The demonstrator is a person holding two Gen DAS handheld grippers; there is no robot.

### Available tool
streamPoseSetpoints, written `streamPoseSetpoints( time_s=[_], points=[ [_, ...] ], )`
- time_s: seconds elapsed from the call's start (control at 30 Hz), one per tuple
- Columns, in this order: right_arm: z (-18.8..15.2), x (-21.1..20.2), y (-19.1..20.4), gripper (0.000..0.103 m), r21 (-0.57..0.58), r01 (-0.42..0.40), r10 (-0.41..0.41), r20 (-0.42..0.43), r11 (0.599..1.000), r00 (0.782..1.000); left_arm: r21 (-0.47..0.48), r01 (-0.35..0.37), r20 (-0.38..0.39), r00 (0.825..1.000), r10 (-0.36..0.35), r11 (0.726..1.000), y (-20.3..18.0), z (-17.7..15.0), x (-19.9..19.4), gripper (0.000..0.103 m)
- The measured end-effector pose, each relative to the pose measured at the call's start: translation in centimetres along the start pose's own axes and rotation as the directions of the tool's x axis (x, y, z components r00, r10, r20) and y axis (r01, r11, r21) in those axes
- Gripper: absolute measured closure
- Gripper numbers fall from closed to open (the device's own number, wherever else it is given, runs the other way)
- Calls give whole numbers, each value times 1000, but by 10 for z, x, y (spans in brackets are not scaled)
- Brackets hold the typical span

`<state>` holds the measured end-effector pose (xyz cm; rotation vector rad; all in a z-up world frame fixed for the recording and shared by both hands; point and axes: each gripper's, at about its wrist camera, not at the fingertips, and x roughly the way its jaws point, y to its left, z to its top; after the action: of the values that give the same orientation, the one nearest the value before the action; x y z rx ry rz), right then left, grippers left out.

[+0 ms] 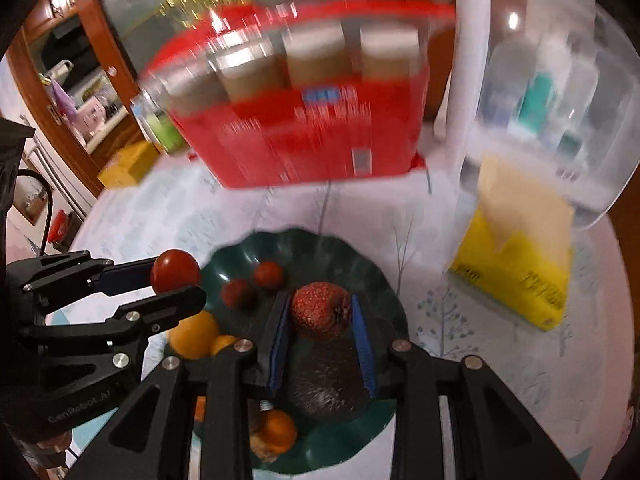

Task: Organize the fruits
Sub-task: 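Carry the cherry tomato and lychee over the green plate, then open the left tool on the tomato while the right tool releases the lychee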

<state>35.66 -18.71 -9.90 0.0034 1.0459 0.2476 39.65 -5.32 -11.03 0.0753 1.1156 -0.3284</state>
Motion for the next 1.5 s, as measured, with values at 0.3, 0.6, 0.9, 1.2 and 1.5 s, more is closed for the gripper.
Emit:
streamPoseSetpoints(
  time_s=[0.3,0.6,0.9,1.2,1.5],
  points=[
    [-10,50,-3,70,-29,-25,23,-85,999,996,41,-12,-47,999,14,999,3,-11,35,56],
    [-13,42,4,66,-52,-41,37,-68,998,997,33,-24,4,1000,24,999,7,-20,2,37],
    [-16,-6,10,66,-34,-41,40,-6,999,999,-9,-39,46,998,39,999,12,-27,-49,28],
    [-34,-82,30,66,-41,-77,80,75,996,994,-43,-42,134,990,47,998,3,-49,-131,21],
    [-71,-142,60,64,-77,-119,128,130,990,983,-21,-99,225,969,101,995,-12,-86,-200,15]
  ],
)
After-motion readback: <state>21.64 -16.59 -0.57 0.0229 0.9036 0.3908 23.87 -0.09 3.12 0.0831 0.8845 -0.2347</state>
